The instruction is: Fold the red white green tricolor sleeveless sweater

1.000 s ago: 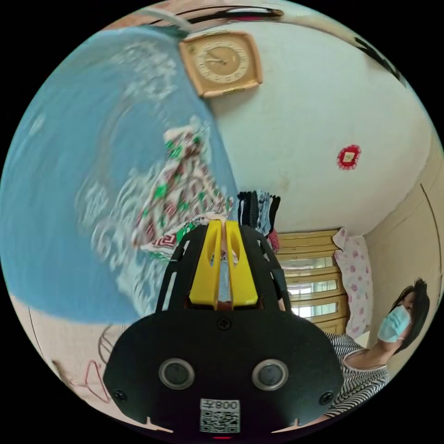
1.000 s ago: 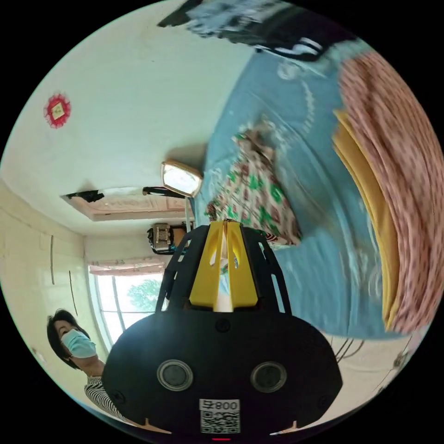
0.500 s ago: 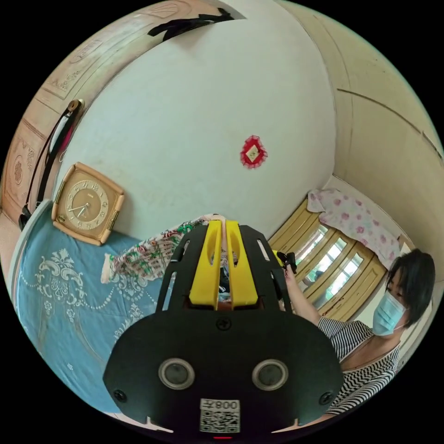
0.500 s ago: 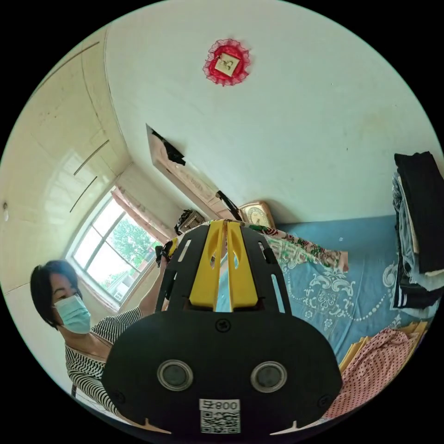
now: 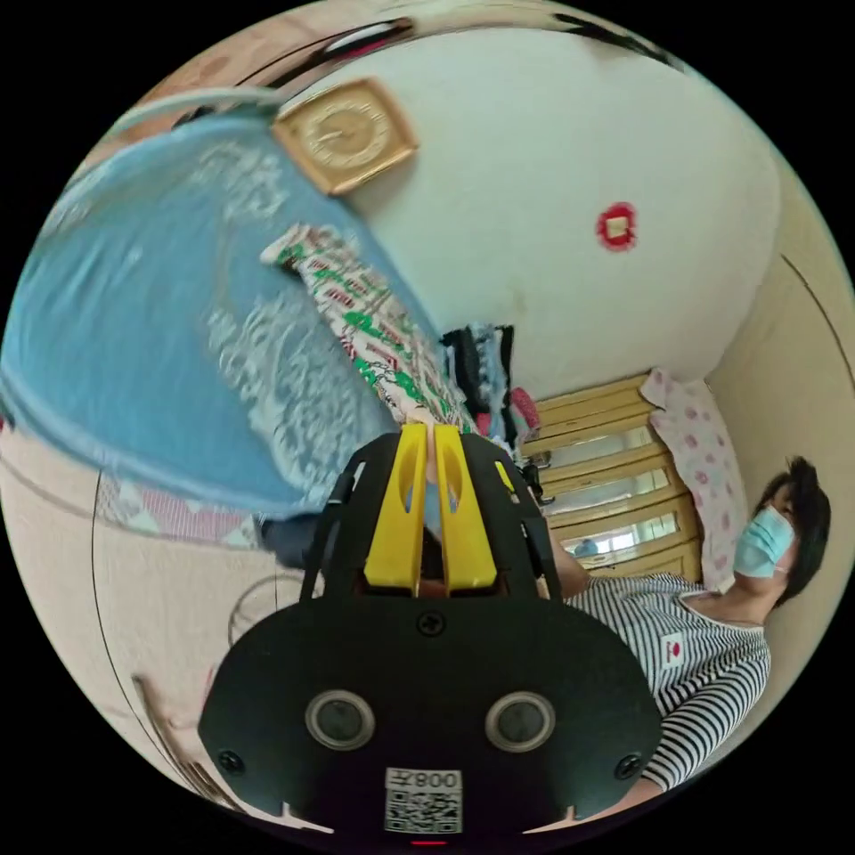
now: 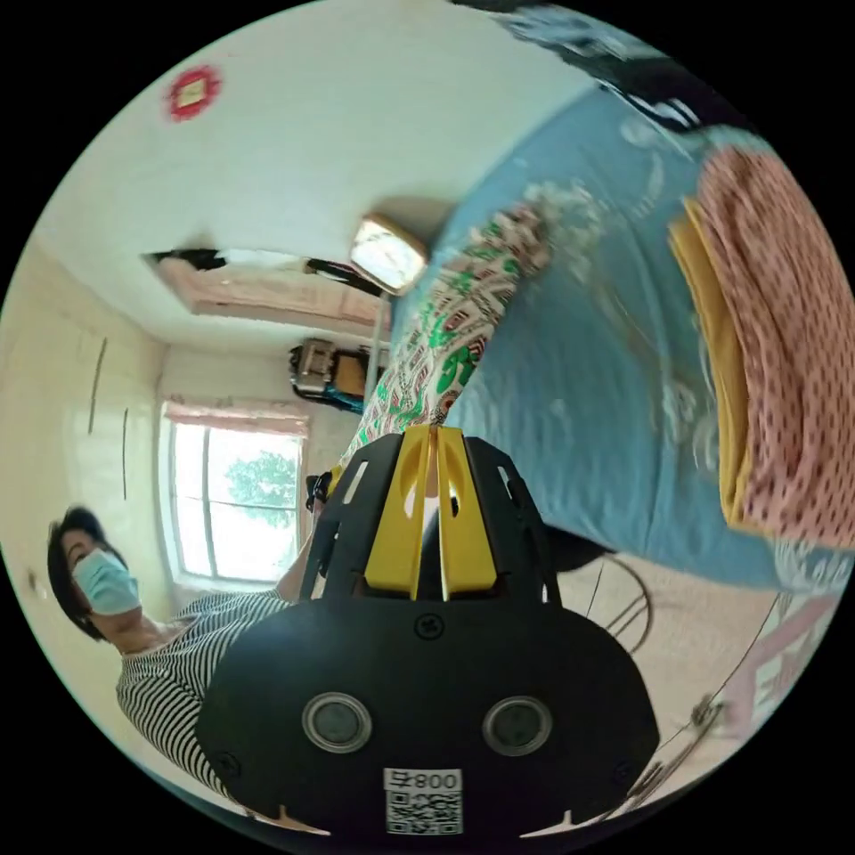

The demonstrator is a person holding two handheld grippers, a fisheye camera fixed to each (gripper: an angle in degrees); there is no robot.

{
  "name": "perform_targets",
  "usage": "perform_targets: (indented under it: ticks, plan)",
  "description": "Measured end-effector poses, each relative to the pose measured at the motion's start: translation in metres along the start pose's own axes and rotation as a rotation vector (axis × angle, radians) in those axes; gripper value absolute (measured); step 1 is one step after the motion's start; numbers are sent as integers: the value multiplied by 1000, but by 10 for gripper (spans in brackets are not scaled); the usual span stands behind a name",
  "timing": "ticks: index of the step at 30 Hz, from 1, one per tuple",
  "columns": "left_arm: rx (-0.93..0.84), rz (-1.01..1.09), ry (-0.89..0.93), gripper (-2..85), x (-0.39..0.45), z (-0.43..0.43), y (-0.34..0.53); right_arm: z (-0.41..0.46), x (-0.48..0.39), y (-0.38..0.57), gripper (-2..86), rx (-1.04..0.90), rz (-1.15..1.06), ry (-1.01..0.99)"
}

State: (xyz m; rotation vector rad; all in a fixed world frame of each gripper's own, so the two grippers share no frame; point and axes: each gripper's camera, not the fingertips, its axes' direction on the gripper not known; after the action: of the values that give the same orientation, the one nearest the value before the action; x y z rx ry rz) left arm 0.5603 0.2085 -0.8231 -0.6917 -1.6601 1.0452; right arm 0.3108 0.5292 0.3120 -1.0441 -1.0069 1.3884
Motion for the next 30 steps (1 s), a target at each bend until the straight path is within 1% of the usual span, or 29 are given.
perform_targets:
  ticks: [1,3,4,6,14,21,28,30]
  plan:
    - [-12,-38,-23,15,-10,5,8,10,26,9,11,-25,83,-1]
    - [-48,-135,-78,14,-42,21,33,22,56,19,11,-74,176,13]
    - [-55,-160,-85,14,-48,24,37,29,68,24,11,-100,212,59]
    - [-76,-214,-93,14,-64,36,52,36,78,27,10,-128,243,82]
    - [-30,-222,-99,15,-74,41,65,45,80,23,9,-150,216,100]
    - [-85,-282,-230,22,-101,73,63,67,104,18,11,-143,281,106]
    - [-47,-354,-297,48,-126,92,60,82,117,8,8,-108,324,95]
    - [-14,-381,-320,60,-134,89,55,80,117,4,6,-104,326,135]
